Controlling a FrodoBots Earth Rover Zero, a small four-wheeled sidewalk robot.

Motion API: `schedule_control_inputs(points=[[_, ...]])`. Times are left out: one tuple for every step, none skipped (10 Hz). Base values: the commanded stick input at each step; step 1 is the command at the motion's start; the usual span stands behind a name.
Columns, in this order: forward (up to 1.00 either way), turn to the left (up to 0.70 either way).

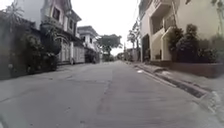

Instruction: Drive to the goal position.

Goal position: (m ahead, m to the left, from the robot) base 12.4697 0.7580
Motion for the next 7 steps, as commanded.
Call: schedule_control_inputs(points=[[1.00, 0.00], [1.00, 0.00], [1.00, 0.00], [1.00, 0.00], [1.00, 0.00], [1.00, 0.00], [1.00, 0.00]])
